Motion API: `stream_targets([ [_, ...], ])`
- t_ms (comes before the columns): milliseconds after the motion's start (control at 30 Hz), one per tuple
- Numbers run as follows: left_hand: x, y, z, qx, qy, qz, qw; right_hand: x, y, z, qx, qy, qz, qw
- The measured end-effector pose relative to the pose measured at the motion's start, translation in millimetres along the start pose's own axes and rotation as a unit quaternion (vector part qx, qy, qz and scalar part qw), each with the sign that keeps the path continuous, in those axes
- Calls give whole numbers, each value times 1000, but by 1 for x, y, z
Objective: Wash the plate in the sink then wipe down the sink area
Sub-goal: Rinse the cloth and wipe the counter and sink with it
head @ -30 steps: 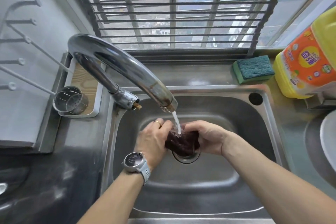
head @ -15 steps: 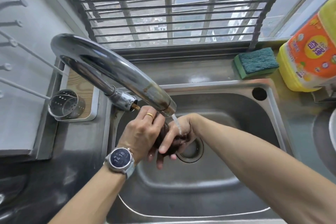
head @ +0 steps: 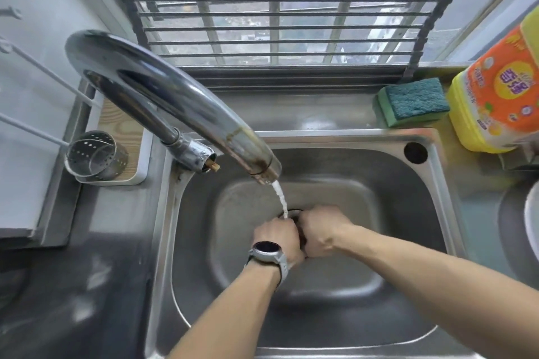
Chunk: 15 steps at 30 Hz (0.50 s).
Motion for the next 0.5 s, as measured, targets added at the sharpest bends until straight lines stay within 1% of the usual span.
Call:
stream_targets([
  [67, 6, 1, 0, -8, 14, -65, 998, 5, 0, 1, -21, -41, -49, 998],
  [167, 19, 1, 5, -25, 50, -188, 981, 11, -1, 0, -50, -59, -82, 994],
  [300, 44, 2, 14, -82, 141, -252, 954, 9, -1, -2, -69, -81, -109, 988],
  [400, 53, -2, 7, -102, 210, -369, 900, 6, -2, 3, -83, -87, -111, 987],
  [500, 64, 2, -3, -153, 286, -432, 842, 5, -5, 7, -86, -104, -139, 981],
])
Point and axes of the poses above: each hand's wrist, its own z-axis towards the middle knuckle, its own x-axis out of the palm, y = z × x, the point moved 9 cm from there along z, towards the middle knuckle, and after that the axes turned 7 degrees about -x, right-handed, at the moved point
